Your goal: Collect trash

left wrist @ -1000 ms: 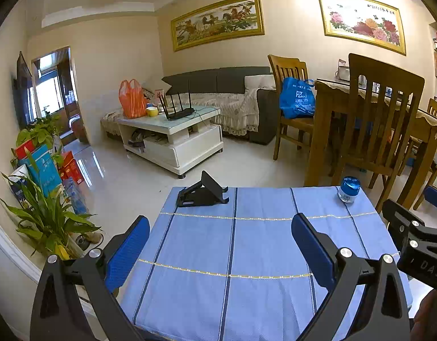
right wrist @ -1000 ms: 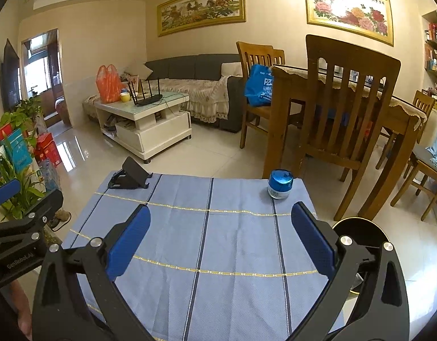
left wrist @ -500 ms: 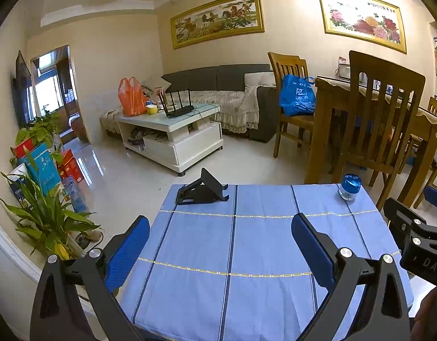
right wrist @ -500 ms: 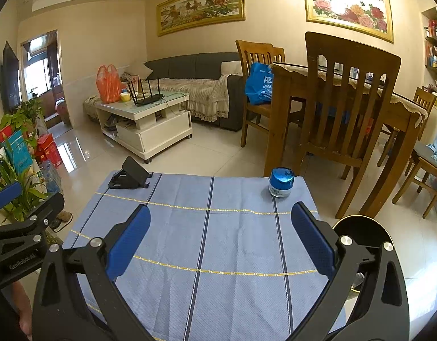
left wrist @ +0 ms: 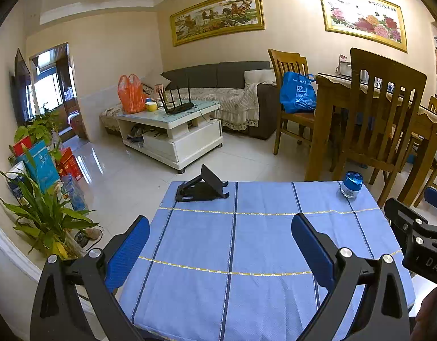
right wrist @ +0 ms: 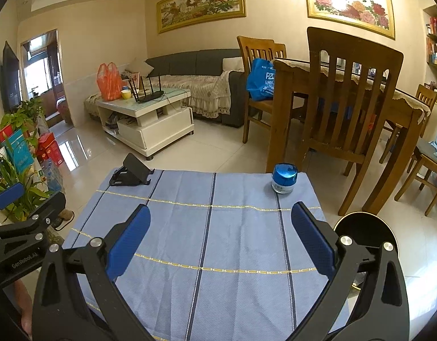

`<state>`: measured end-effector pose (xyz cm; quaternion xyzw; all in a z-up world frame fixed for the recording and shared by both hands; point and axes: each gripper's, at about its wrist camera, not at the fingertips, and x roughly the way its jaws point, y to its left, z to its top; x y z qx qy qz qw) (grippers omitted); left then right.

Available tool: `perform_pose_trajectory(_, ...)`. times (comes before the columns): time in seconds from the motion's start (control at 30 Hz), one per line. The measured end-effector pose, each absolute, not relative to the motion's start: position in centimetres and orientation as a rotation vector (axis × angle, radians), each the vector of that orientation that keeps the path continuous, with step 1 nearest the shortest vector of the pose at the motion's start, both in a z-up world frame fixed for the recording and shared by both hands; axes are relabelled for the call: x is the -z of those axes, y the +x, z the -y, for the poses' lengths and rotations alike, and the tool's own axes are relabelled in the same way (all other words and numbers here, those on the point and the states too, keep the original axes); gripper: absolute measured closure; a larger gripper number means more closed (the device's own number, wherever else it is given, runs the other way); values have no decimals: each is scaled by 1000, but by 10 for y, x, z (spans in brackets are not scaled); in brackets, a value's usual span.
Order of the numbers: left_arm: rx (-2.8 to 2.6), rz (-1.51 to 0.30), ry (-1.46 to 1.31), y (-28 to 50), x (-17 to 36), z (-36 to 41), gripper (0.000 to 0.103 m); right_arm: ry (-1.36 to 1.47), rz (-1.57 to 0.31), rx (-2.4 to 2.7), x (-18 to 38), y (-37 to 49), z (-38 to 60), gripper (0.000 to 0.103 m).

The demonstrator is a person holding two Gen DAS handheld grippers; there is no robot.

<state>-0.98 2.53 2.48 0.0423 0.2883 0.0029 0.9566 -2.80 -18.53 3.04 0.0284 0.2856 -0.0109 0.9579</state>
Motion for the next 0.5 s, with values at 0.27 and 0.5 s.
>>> perform_pose_trajectory(0.27,57,-620,65,-3,-17,-30,7,62,-589,16,-26,-24,183,5)
perform_pose_trajectory(0.5,64,-598,53,-10,-17,-29,6,57,-594,13,-24,-21,182,5)
